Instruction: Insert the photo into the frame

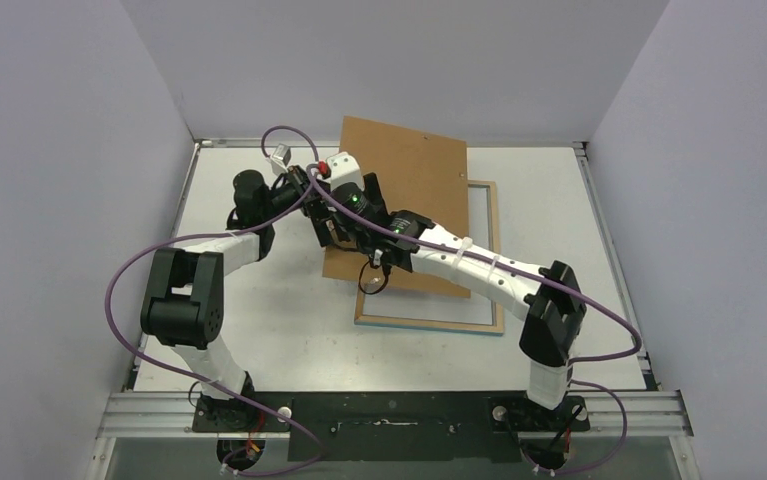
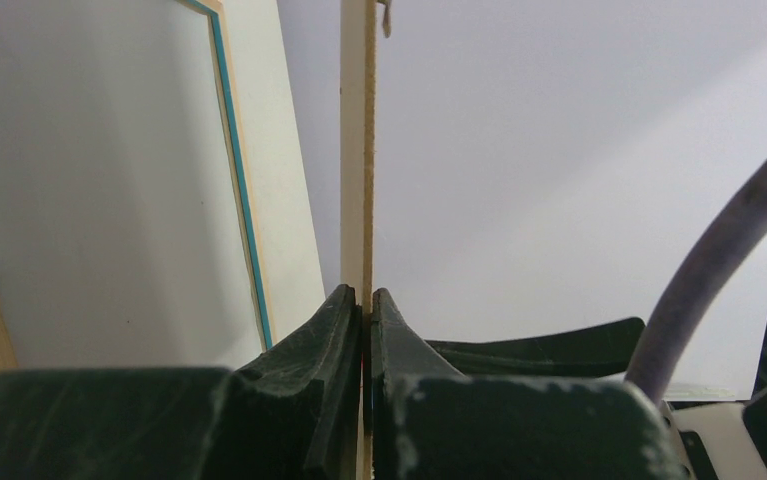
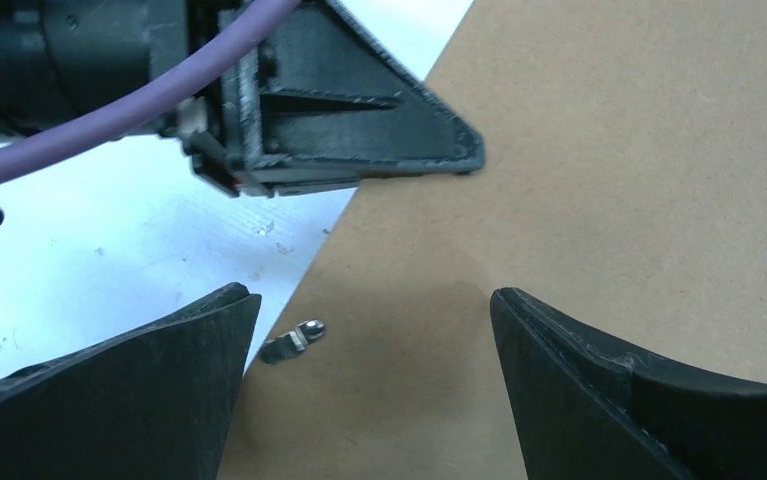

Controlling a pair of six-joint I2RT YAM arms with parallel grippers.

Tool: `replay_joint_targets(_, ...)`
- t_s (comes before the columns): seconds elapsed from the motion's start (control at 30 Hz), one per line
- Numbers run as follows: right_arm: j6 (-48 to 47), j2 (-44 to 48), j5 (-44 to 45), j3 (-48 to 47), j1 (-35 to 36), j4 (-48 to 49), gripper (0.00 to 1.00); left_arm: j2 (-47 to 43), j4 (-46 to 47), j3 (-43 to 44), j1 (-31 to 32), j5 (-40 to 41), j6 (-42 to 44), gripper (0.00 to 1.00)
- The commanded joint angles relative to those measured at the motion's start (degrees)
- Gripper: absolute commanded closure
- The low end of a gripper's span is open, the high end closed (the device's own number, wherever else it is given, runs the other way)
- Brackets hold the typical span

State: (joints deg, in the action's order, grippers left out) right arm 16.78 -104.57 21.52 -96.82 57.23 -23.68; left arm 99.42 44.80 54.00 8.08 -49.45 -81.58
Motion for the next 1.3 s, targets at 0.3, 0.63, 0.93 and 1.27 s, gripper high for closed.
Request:
replay_joint_targets(0.3, 0.21, 6.14, 2.5, 5.77, 0.5, 0.01, 0.13, -2.69, 6.41, 3.04, -0.04, -1.3, -2.16, 1.0)
replay_joint_targets(0.63, 7.57, 14.8, -6.28, 12.49, -3.58, 11.83, 0.09, -1.95, 7.44, 2.44, 0.0, -2.22, -1.83, 1.0)
replay_joint_targets(0.93, 13.23, 8.61, -2.27, 3.4, -10.03, 9.49, 0.13, -2.65, 8.56, 1.82, 0.43, -3.15, -1.61, 1.0)
replay_joint_targets(1.27, 12.93, -3.37, 2.47, -10.14, -10.19, 4.84, 0.15, -3.01, 9.52, 1.15, 1.33, -3.46, -1.84, 1.0)
